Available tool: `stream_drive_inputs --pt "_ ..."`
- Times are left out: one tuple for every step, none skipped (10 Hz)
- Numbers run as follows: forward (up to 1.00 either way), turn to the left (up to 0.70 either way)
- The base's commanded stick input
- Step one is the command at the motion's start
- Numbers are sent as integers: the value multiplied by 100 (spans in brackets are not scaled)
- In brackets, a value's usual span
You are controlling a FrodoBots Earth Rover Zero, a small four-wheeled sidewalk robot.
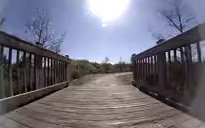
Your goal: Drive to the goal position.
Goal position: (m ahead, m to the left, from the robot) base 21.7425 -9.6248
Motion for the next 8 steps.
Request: stream_drive_inputs --pt "50 0" --pt "50 0" --pt "50 0" --pt "50 0" --pt "50 0" --pt "50 0" --pt "50 0" --pt "50 0"
